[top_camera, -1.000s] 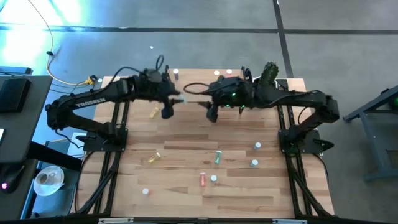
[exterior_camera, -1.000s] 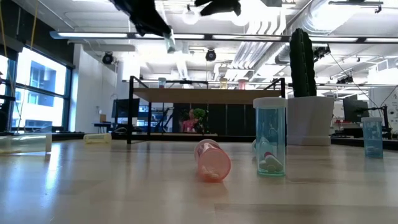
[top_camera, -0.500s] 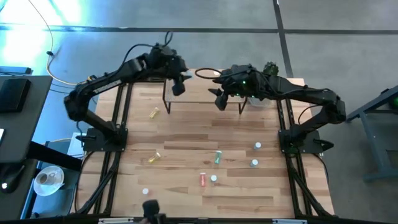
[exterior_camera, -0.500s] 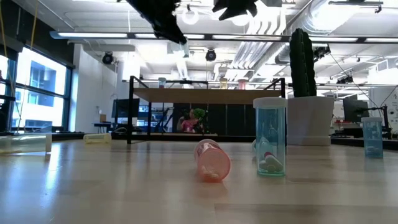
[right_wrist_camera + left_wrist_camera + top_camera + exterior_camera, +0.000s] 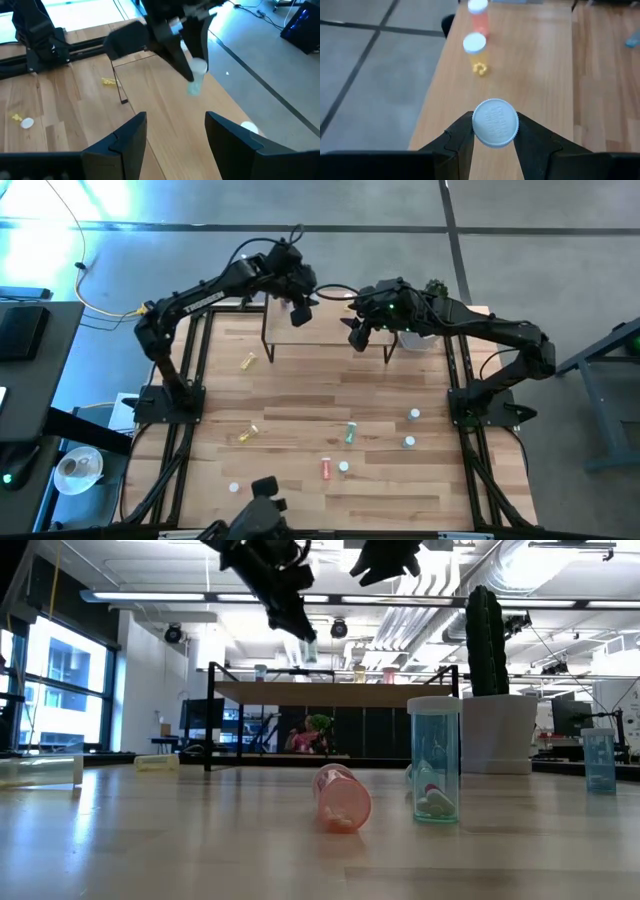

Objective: Pick and place medicine bottles onto shelf by color
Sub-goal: Put the blue pill bottle on the shelf

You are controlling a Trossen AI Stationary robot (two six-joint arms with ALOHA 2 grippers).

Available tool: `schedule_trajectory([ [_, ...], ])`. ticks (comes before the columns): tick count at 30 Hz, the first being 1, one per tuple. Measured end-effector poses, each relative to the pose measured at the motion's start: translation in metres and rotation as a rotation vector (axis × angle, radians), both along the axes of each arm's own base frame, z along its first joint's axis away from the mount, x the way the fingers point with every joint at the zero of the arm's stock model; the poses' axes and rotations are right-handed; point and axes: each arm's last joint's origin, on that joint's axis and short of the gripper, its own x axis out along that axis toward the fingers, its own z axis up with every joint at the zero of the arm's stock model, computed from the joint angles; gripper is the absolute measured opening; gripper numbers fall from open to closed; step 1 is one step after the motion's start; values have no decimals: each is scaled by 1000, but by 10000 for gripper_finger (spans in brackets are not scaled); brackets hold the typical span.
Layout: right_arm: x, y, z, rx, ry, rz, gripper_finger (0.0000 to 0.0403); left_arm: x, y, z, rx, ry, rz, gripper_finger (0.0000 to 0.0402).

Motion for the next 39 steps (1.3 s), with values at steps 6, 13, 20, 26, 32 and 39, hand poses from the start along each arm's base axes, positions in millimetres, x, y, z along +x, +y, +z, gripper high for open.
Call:
schedule_trajectory([
  [6,0,0,-1,1,5,0,193,3,13,-17,-33,30,24,115],
  [13,0,0,-1,1,6,0,193,0,28,-33,-81,54,73,115],
  [20,0,0,-1,1,6,-1,193,-1,33,-41,-105,79,87,115],
  [26,0,0,-1,1,6,-1,193,-2,34,-41,-106,77,90,115],
  [32,0,0,-1,1,7,-1,193,-3,34,-44,-110,81,96,115],
  [39,0,0,-1,1,6,-1,193,-3,34,-44,-115,78,101,116],
])
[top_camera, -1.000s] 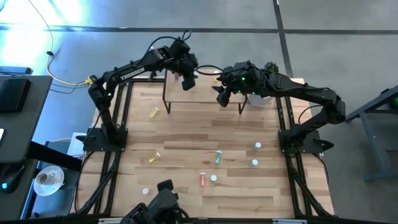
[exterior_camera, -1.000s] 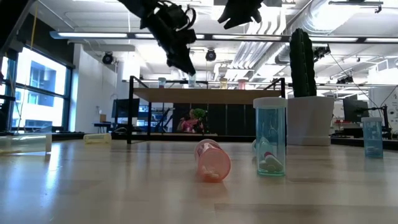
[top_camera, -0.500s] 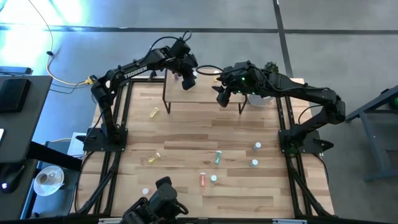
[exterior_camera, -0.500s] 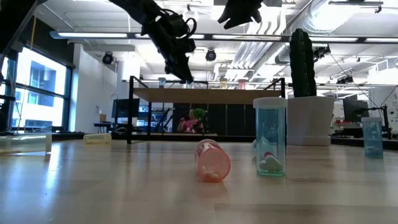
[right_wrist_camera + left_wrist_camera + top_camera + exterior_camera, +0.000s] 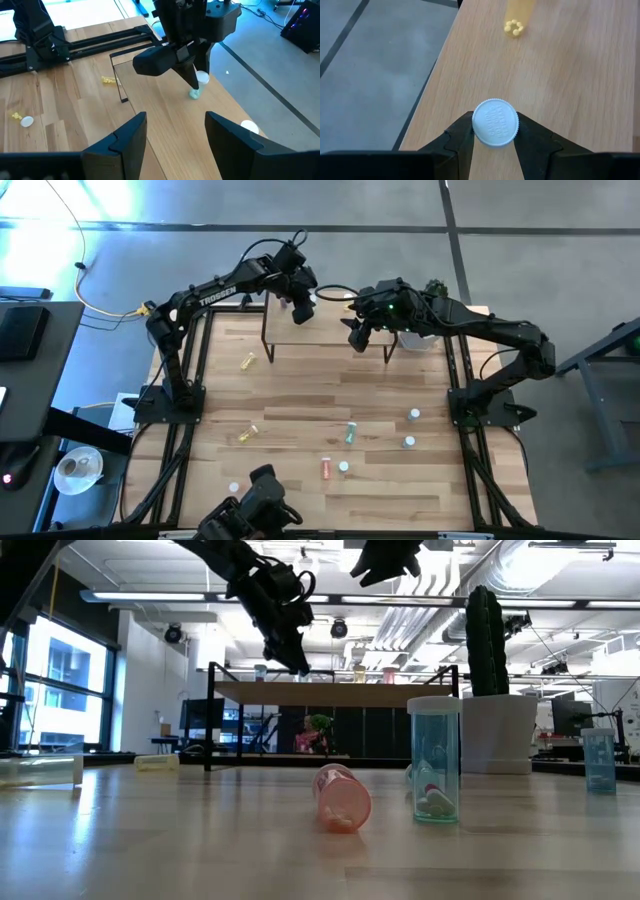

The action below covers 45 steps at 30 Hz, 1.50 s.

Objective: Pick and place medicine bottles onto shelf by color
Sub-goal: Put the blue pill bottle on the shelf, then adjust the pink pill bottle on the shelf

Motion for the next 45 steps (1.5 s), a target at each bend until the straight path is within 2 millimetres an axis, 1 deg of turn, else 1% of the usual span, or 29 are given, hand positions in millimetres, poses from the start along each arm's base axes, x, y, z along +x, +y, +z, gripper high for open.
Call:
schedule_trajectory([
  [5,0,0,0,0,0,0,193,0,0,0,-8,-3,11,129],
  [15,0,0,0,0,0,0,193,0,0,1,1,-11,11,191],
  [20,0,0,0,3,-2,-1,193,-5,-5,14,25,-34,11,206],
  [25,0,0,-1,7,4,-3,193,-13,-14,36,71,-73,6,209],
  [28,-1,0,-1,9,11,-3,193,-21,-22,51,93,-100,10,207],
  [32,0,-3,1,4,-9,-13,193,-32,-38,70,101,-120,8,205],
  [36,0,-6,2,-20,-26,-49,193,-43,-58,86,93,-140,-57,205],
  [40,-1,-7,3,-52,-26,-90,193,-53,-76,88,5,-245,-173,204],
  [42,-1,-9,4,-55,-31,-105,193,-57,-84,82,-40,-288,-209,204],
  [45,-2,-14,5,-45,-55,-146,193,-59,-97,69,-44,-327,-228,204],
])
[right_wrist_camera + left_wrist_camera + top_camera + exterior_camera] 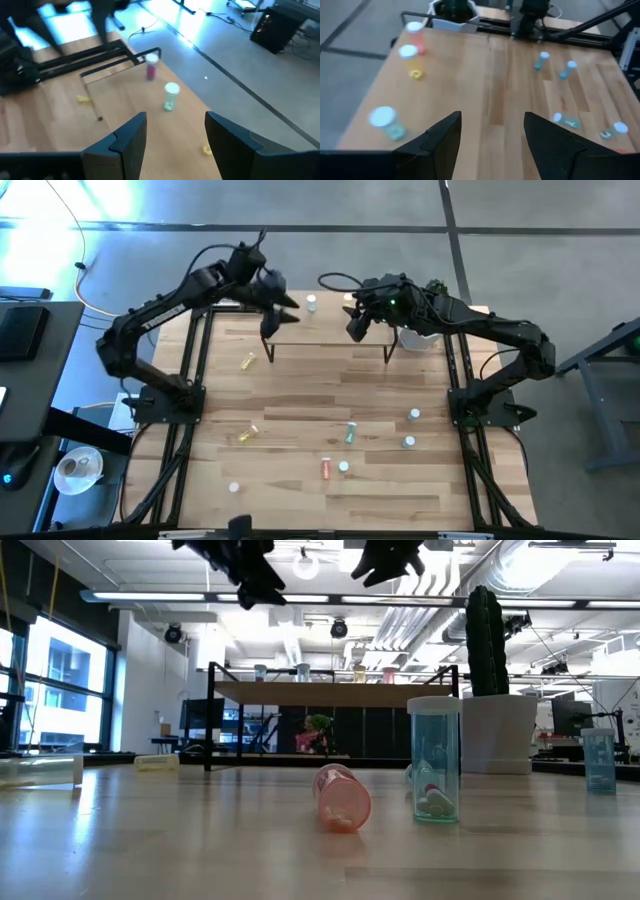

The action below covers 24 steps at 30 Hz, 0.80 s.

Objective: Pick and place medicine bottles onto shelf by color
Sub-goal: Adjust the pink pill bottle on the shelf

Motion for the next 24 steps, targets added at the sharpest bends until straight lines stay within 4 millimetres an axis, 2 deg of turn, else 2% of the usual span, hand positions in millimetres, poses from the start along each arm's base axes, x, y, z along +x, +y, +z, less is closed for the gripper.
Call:
schedule_trajectory([
  [4,-4,-10,1,2,-3,-39,193,2,-18,-22,10,-35,-29,204],
  [13,-20,-23,18,65,-9,-133,193,7,-49,-68,-7,-128,-74,204],
  [19,-26,-43,8,136,10,-240,193,14,-69,-88,-55,-144,-117,204],
  [24,-30,-64,-6,211,53,-326,193,21,-84,-92,-55,-146,-174,204],
])
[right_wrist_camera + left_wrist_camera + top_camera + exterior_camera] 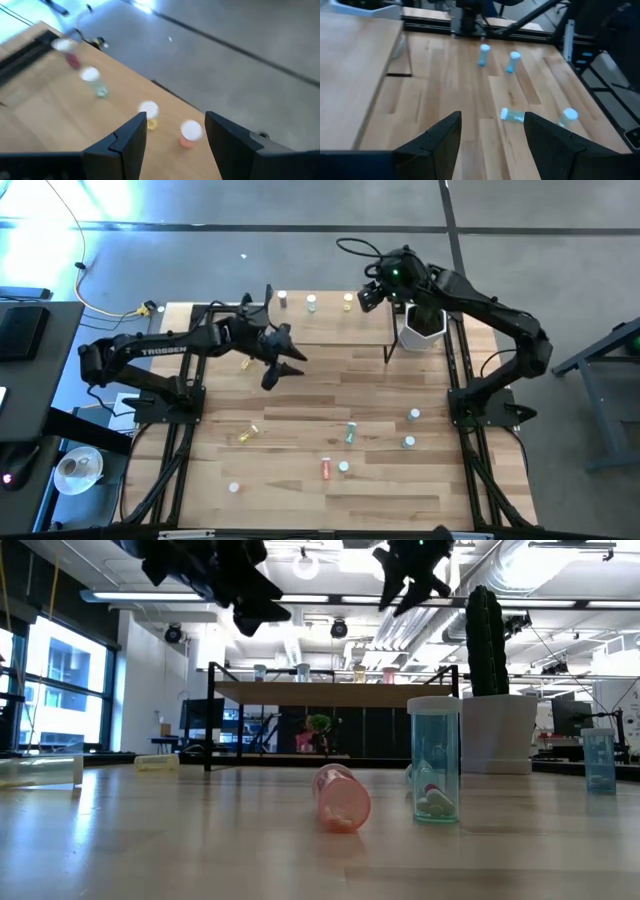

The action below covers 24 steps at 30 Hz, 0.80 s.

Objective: Pick and place medicine bottles onto shelf by color
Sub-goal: Adjust the pink pill bottle on the shelf

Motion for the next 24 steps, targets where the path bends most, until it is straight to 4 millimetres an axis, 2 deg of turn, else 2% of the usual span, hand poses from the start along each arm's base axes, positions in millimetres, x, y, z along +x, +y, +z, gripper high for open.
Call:
schedule_trajectory([
  [9,3,-34,-25,95,31,-56,193,3,-8,3,16,-17,-21,204],
  [17,11,-45,-41,128,74,-70,193,-5,-7,14,97,-32,112,204],
  [24,18,-50,-54,151,108,-76,193,-8,-8,17,107,-40,126,204],
])
